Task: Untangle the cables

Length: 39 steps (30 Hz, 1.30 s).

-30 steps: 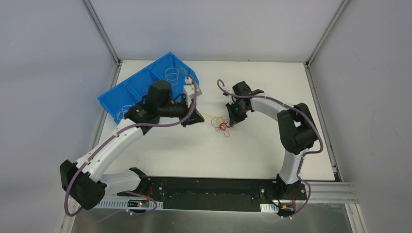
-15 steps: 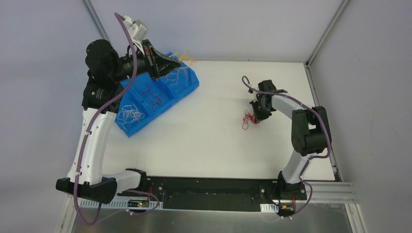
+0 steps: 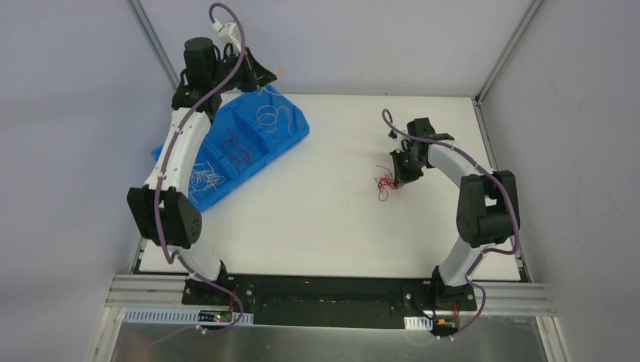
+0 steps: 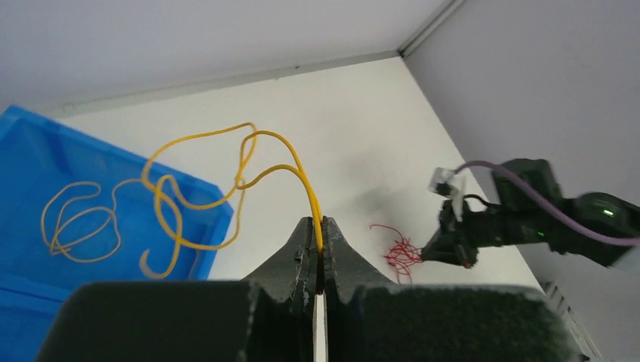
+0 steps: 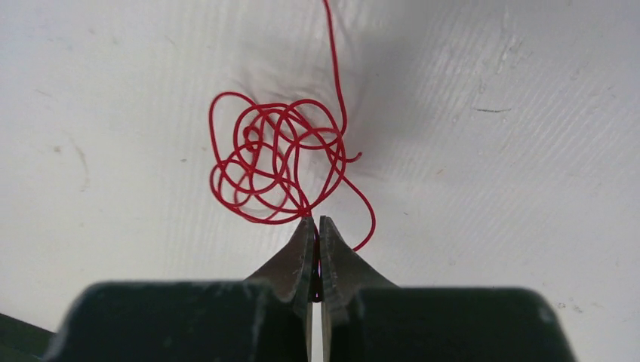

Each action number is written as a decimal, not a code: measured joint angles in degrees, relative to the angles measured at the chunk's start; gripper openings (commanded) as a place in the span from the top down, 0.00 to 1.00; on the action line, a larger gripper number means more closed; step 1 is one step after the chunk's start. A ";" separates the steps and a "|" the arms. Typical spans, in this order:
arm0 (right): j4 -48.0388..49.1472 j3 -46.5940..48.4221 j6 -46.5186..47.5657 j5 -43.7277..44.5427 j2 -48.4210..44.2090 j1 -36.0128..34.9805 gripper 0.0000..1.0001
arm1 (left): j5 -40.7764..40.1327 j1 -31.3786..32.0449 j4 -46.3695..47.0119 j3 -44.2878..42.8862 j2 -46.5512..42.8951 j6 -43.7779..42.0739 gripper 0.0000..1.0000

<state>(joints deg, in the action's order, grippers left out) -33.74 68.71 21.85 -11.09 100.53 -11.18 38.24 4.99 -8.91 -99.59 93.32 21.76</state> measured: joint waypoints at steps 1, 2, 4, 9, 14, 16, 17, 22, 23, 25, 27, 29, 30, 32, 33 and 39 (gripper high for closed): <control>-0.31 0.59 -0.37 -0.76 -0.22 0.00 1.00 | -0.59 -0.22 0.22 0.00 1.86 -0.02 1.00; -0.52 1.09 -0.74 -1.66 -0.46 0.00 1.00 | -1.42 -0.39 0.50 0.00 3.91 -0.04 1.00; -1.14 1.84 -1.51 -3.65 -1.05 -0.04 1.00 | -2.71 -0.85 1.29 0.02 8.09 -0.17 1.00; -3.26 3.48 -3.30 -8.55 -2.19 -0.33 1.00 | -5.07 -1.75 2.10 -0.66 18.75 -1.95 0.57; -4.35 5.60 -6.47 -16.48 -4.07 -0.74 1.00 | -3.56 -2.14 -2.36 -1.77 24.65 -4.22 0.17; -4.22 5.88 -8.26 -20.74 -5.75 -1.07 1.00 | 0.74 -2.32 -1.73 1.64 22.03 -5.73 0.12; -4.07 5.88 -9.07 -22.53 -6.56 -1.29 1.00 | 2.60 -2.32 -1.18 4.15 19.93 -6.43 0.10; -3.17 6.51 -12.68 -31.87 -10.82 -5.11 1.00 | 14.49 -0.79 1.05 24.02 -1.29 -13.88 0.04; -3.02 6.88 -13.11 -33.35 -11.23 -6.12 1.00 | 16.35 0.33 1.36 26.62 -5.73 -15.39 0.03; -2.93 7.65 -13.77 -35.78 -11.78 -8.04 1.00 | 18.80 4.04 1.81 30.45 -13.53 -19.15 0.03; -3.02 8.35 -13.90 -37.81 -12.11 -10.01 1.00 | 19.85 9.25 2.34 33.42 -19.28 -23.04 0.03; -3.28 9.09 -13.88 -39.36 -12.20 -11.85 1.00 | 20.31 14.84 2.47 35.85 -22.60 -26.34 0.06; -3.50 9.44 -13.84 -39.93 -12.20 -12.70 1.00 | 20.28 16.74 2.49 36.65 -23.08 -27.36 0.09; -3.93 9.94 -13.70 -41.09 -12.22 -14.23 1.00 | 19.69 19.76 2.27 38.18 -22.62 -29.05 0.14; -4.28 10.19 -13.64 -41.53 -12.24 -14.97 1.00 | 19.21 20.52 2.25 38.58 -21.84 -29.51 0.17; -6.10 10.69 -13.03 -43.78 -12.31 -18.14 1.00 | 14.75 24.61 3.43 40.65 -13.94 -29.83 0.96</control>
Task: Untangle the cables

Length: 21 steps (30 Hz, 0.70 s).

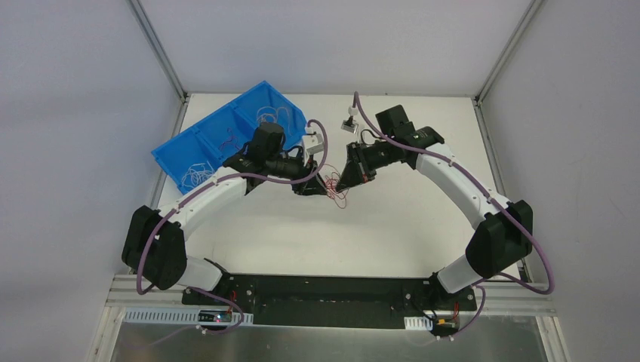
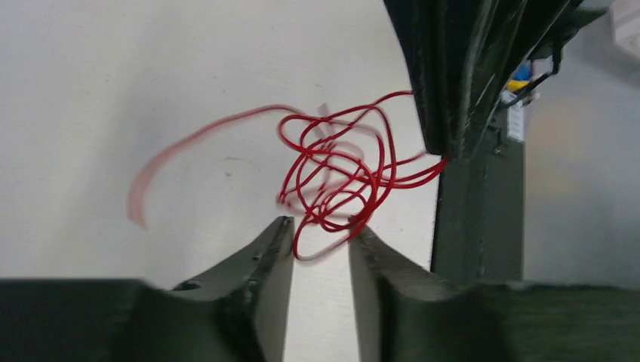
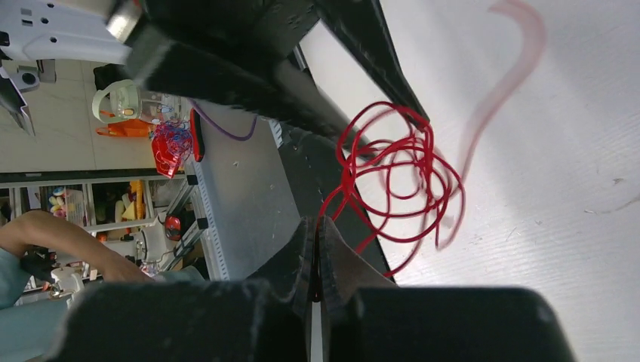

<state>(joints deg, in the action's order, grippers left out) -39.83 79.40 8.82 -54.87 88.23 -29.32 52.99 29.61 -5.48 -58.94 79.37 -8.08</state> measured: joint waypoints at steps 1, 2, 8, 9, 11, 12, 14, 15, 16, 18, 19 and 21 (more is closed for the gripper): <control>-0.22 0.00 0.13 -0.09 0.00 -0.20 1.00 | -0.42 0.39 0.33 0.48 0.70 0.57 1.00; -0.44 0.00 0.24 -0.07 0.00 -0.24 1.00 | -0.68 0.52 0.55 0.90 0.94 0.72 1.00; -0.90 0.00 -0.09 -0.31 -0.09 4.59 1.00 | -1.11 -0.66 1.09 5.22 -2.78 1.29 1.00; -0.79 0.00 -0.28 -0.28 -0.17 6.38 1.00 | -1.05 -1.92 0.94 6.47 -4.26 1.53 1.00; -0.28 0.00 -0.83 -0.24 -0.50 9.42 1.00 | -0.98 -5.49 0.26 8.81 -7.02 2.29 1.00; 0.20 -0.02 -1.38 -0.28 -0.79 10.99 1.00 | -0.94 -7.56 -0.04 9.70 -8.00 2.80 1.00; 1.11 -0.04 -2.27 -0.28 -1.70 13.46 1.00 | -0.76 -11.61 -1.22 10.95 -9.16 3.72 1.00; 1.49 -0.15 -2.49 -0.28 -2.23 14.21 1.00 | -0.63 -13.57 -1.68 11.39 -9.46 4.44 1.00; 1.90 -0.39 -2.71 -0.31 -2.82 14.60 1.00 | -0.07 -15.28 -2.01 11.63 -9.66 5.20 1.00; 2.10 -0.98 -2.80 -0.28 -3.89 14.67 1.00 | 1.01 -17.79 -2.60 11.65 -10.21 6.19 1.00; 2.14 -1.29 -2.80 -0.17 -4.37 14.73 1.00 | 1.09 -19.34 -3.45 11.65 -10.67 6.51 1.00; 2.21 -1.73 -2.73 0.39 -4.98 15.37 1.00 | 0.96 -22.51 -5.25 11.50 -11.43 7.15 1.00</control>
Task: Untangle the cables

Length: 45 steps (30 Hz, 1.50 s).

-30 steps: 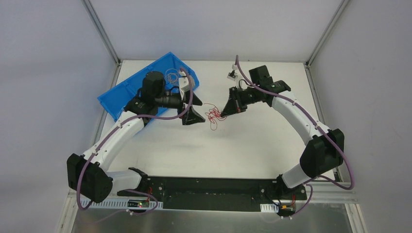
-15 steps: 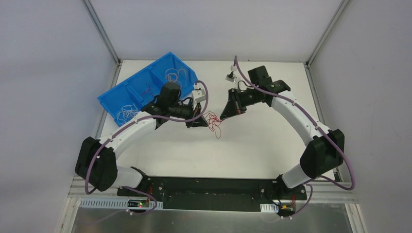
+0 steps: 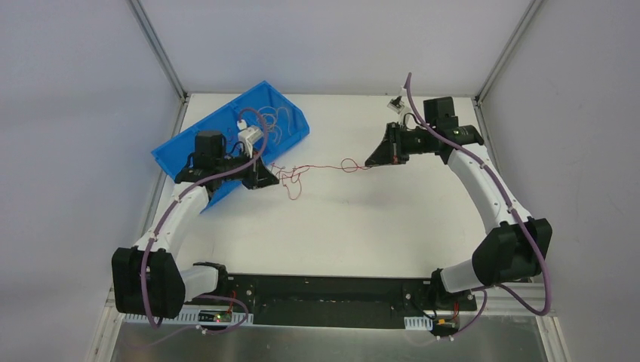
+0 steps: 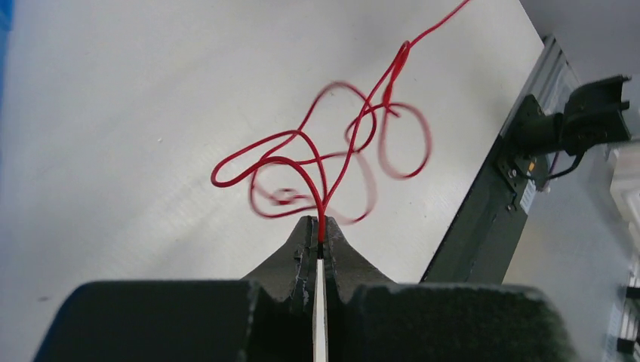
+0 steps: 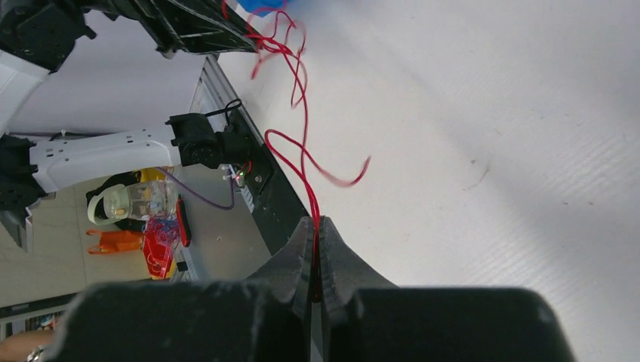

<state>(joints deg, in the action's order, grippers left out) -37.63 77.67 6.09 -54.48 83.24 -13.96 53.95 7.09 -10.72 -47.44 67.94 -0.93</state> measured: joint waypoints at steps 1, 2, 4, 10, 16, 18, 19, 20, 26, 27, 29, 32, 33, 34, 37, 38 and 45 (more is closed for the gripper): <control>0.15 -0.24 0.02 0.46 -0.15 0.46 1.00 | 0.00 -1.73 -1.18 -0.46 -0.11 0.46 1.00; 0.24 -0.48 0.02 1.09 -0.17 0.85 1.00 | 0.00 -3.63 -2.82 -1.62 -0.04 1.01 1.00; 0.20 -0.79 0.11 2.14 -0.13 1.31 1.00 | 0.00 -6.43 -5.09 -4.44 0.26 1.79 1.00; 0.20 -2.19 1.03 5.05 -0.20 1.75 1.00 | 0.24 -13.53 -7.61 -16.81 1.84 3.43 1.00; -0.31 -5.38 3.04 9.01 -1.18 6.38 1.00 | 0.00 -19.65 -9.84 -24.74 6.34 1.84 1.00; -1.11 -5.38 4.28 9.55 -1.33 9.42 1.00 | -0.26 -21.51 -10.95 -26.77 8.17 0.90 1.00; -1.70 -5.38 5.05 9.77 -1.44 10.97 1.00 | -0.50 -22.27 -11.34 -27.67 9.03 0.33 1.00; -2.36 -5.38 5.70 10.12 -1.55 12.33 1.00 | -0.72 -22.77 -11.69 -28.30 9.60 0.00 1.00; -4.94 -6.36 9.46 10.99 -3.23 17.07 1.00 | -3.74 -25.27 -13.55 -34.25 12.94 -1.81 1.00; -5.51 -6.36 10.23 11.02 -3.34 17.84 1.00 | -4.17 -26.01 -13.68 -35.17 13.53 -2.12 1.00; -6.14 -6.38 11.39 11.13 -3.37 19.34 1.00 | -5.40 -27.58 -13.97 -36.92 14.78 -2.73 1.00; -6.62 -7.02 12.90 11.47 -3.37 21.49 1.00 | -7.48 -29.22 -14.08 -39.04 16.81 -3.41 1.00; -6.75 -7.30 13.29 11.67 -3.37 21.99 1.00 | -8.26 -29.57 -14.19 -39.52 17.38 -3.69 1.00; -6.91 -7.48 13.64 11.82 -3.37 22.36 1.00 | -8.70 -29.70 -14.36 -39.95 17.94 -4.11 1.00; -7.23 -8.13 15.15 12.44 -3.37 23.34 1.00 | -10.51 -29.66 -15.30 -41.51 19.47 -5.09 1.00; -7.30 -8.41 15.78 12.76 -3.37 23.78 1.00 | -11.13 -29.66 -15.50 -42.03 19.93 -5.53 1.00; -8.46 -9.99 21.29 14.71 -1.77 31.21 1.00 | -15.41 -31.76 -15.96 -44.96 22.51 -7.39 1.00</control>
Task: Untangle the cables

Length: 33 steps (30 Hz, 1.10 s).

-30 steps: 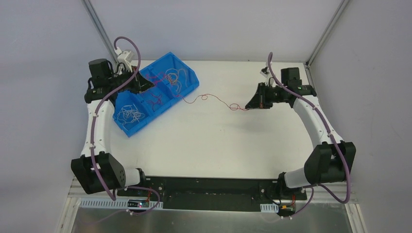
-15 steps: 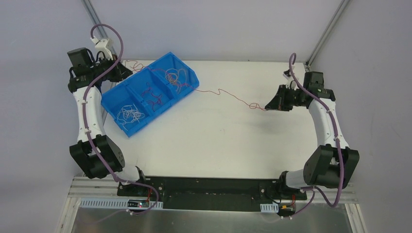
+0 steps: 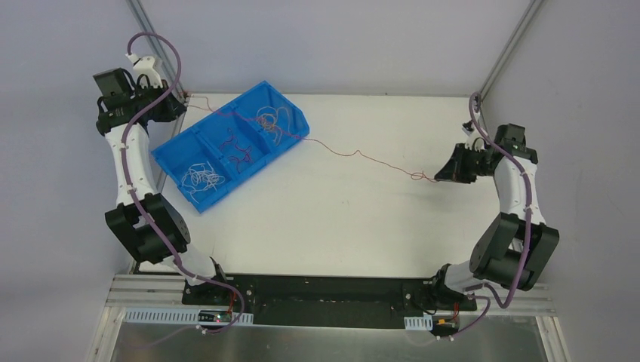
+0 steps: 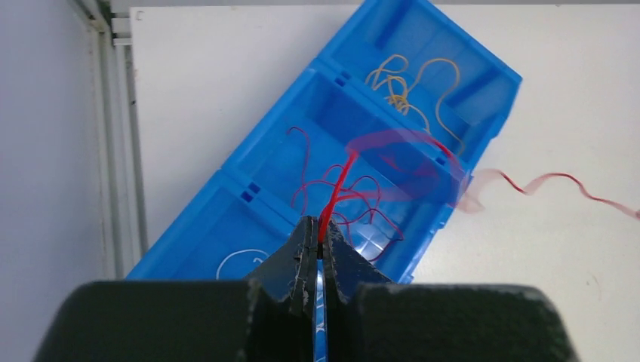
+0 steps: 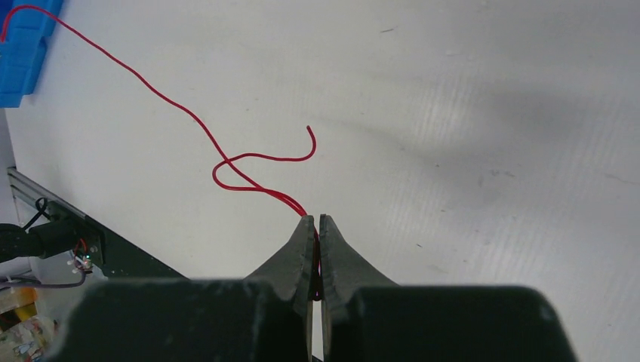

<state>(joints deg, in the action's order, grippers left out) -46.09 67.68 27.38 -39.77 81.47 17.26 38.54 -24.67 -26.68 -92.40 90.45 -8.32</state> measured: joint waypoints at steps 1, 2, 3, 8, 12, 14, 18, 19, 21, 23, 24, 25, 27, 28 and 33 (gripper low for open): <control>-0.15 -0.09 0.76 0.26 0.44 1.14 1.00 | -0.33 -0.63 0.00 -0.44 0.37 -0.13 1.00; -0.42 -0.11 1.51 0.52 0.85 2.19 1.00 | -0.63 -1.01 0.00 -0.70 0.68 -0.28 1.00; -0.63 -0.13 2.40 0.87 1.33 3.39 1.00 | -1.18 -1.42 0.00 -0.94 0.98 -0.46 1.00; -1.22 -0.13 5.84 2.08 2.80 7.45 1.00 | -3.34 -2.08 -0.22 -1.75 1.92 -1.33 1.00; -1.31 -0.13 8.24 2.78 4.33 10.21 1.00 | -5.35 -2.58 -0.24 -3.13 2.93 -1.60 1.00; -1.31 -0.13 9.44 3.26 5.40 11.76 1.00 | -6.64 -3.10 -0.24 -4.02 3.43 -1.57 1.00; -1.31 -0.13 11.28 3.82 7.41 14.47 1.00 | -8.83 -4.37 -0.24 -5.75 4.52 -1.53 1.00; -1.36 -0.13 11.69 3.78 7.87 15.10 1.00 | -9.07 -4.72 -0.24 -5.92 4.72 -1.53 1.00; -1.46 -0.13 12.17 3.72 8.22 15.58 1.00 | -9.05 -4.94 -0.33 -6.05 5.01 -1.46 1.00; -1.77 -0.13 12.52 3.48 8.24 15.65 1.00 | -7.37 -4.94 -0.52 -6.05 5.14 -1.20 1.00; -1.97 -0.13 12.61 3.19 8.24 15.65 1.00 | -5.73 -4.94 -0.63 -6.05 5.11 -0.92 1.00; -2.19 -0.13 12.61 2.93 8.24 15.63 1.00 | -3.98 -4.79 -0.63 -6.05 5.09 -0.52 1.00; -2.73 -0.13 12.31 2.21 8.11 15.02 1.00 | -1.03 -4.04 -0.66 -6.05 4.92 0.15 1.00; -3.02 -0.13 11.89 1.75 7.89 14.43 1.00 | 0.37 -3.26 -0.74 -6.03 4.79 0.35 1.00; -3.78 0.50 6.47 -1.62 3.85 5.77 1.00 | 6.29 5.44 -2.03 -4.13 2.38 1.07 1.00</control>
<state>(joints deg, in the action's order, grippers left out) -49.87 68.18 33.85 -41.39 85.32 23.03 44.84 -19.22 -28.71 -96.53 92.84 -7.25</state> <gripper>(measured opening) 0.021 0.011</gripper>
